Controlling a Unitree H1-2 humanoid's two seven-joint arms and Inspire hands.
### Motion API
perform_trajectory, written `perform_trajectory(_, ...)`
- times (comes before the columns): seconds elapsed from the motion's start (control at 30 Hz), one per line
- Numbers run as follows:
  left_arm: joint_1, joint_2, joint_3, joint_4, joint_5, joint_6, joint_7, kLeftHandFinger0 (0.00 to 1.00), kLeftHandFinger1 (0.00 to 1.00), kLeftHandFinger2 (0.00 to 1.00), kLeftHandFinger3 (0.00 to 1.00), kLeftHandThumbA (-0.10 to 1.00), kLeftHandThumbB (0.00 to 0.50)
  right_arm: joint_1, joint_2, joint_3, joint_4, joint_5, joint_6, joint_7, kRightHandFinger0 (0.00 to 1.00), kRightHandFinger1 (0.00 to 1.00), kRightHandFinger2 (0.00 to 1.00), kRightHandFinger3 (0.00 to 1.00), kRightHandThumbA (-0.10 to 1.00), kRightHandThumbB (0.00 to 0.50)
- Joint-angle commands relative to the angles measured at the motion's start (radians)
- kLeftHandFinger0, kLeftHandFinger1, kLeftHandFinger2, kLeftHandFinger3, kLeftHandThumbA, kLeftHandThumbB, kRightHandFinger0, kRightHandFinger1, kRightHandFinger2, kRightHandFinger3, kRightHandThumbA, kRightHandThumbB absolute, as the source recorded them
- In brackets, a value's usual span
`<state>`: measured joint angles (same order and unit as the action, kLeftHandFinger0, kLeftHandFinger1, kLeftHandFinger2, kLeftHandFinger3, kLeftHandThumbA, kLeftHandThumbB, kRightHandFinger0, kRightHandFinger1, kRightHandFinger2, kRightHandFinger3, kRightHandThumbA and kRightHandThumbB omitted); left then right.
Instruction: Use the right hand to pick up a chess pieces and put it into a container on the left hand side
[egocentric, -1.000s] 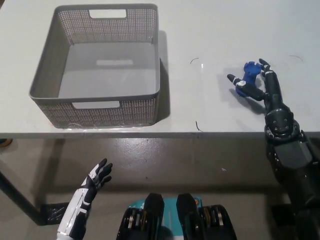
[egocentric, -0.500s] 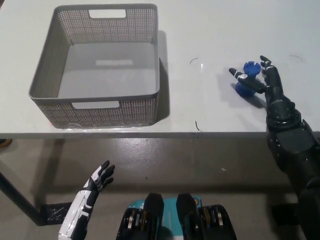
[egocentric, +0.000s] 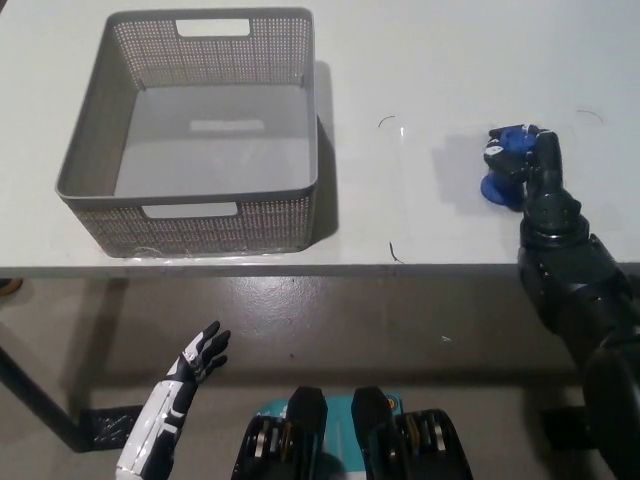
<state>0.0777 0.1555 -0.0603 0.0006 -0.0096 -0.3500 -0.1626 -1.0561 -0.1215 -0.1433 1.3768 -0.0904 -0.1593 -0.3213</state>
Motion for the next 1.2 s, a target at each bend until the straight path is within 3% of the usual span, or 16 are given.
perform_trajectory(0.0, -0.02, 0.016, 0.0, -0.017, -0.01, -0.047, -0.014, 1.0, 1.0, 1.0, 1.0, 1.0, 0.397, -0.037, 0.02, -0.02, 0.01, 0.051, -0.086, -0.044, 0.0, 0.08, 0.51, 0.49, -0.1, 0.146)
perform_trajectory(0.1, -0.027, 0.018, 0.003, -0.014, -0.01, -0.048, -0.015, 1.0, 1.0, 1.0, 1.0, 1.0, 0.4, -0.042, 0.021, -0.03, 0.013, 0.065, -0.091, -0.058, 0.0, 0.21, 0.65, 0.59, -0.1, 0.152)
perform_trajectory(0.3, -0.031, 0.017, 0.009, -0.012, -0.001, -0.046, -0.011, 1.0, 1.0, 1.0, 1.0, 1.0, 0.402, -0.048, 0.023, -0.038, 0.003, 0.084, -0.137, -0.078, 0.0, 0.19, 0.62, 0.61, -0.1, 0.168)
perform_trajectory(0.47, -0.033, 0.015, 0.012, -0.004, -0.002, -0.054, -0.009, 1.0, 1.0, 1.0, 1.0, 1.0, 0.402, -0.078, 0.034, -0.024, -0.053, 0.075, -0.174, -0.092, 0.0, 0.2, 0.64, 0.66, -0.1, 0.146)
perform_trajectory(0.63, -0.026, 0.015, 0.01, -0.007, -0.005, -0.048, -0.013, 1.0, 1.0, 1.0, 1.0, 1.0, 0.398, -0.097, 0.05, -0.003, -0.166, 0.061, -0.184, -0.081, 0.0, 0.27, 0.69, 0.69, -0.1, 0.149)
perform_trajectory(0.9, -0.023, 0.015, 0.01, -0.002, -0.002, -0.049, -0.013, 1.0, 1.0, 1.0, 1.0, 1.0, 0.402, -0.09, 0.099, 0.065, -0.509, 0.001, -0.06, -0.094, 0.0, 0.19, 0.62, 0.7, -0.1, 0.131)
perform_trajectory(1.03, -0.023, 0.017, 0.012, -0.004, -0.001, -0.044, -0.012, 1.0, 1.0, 1.0, 1.0, 1.0, 0.413, -0.117, 0.135, 0.076, -0.6, 0.004, 0.006, -0.093, 0.0, 0.25, 0.67, 0.71, -0.1, 0.145)
perform_trajectory(1.17, -0.027, 0.016, 0.01, 0.003, 0.001, -0.044, -0.013, 1.0, 1.0, 1.0, 1.0, 1.0, 0.407, -0.154, 0.183, 0.094, -0.619, -0.001, 0.008, -0.095, 0.0, 0.28, 0.7, 0.75, -0.1, 0.114)
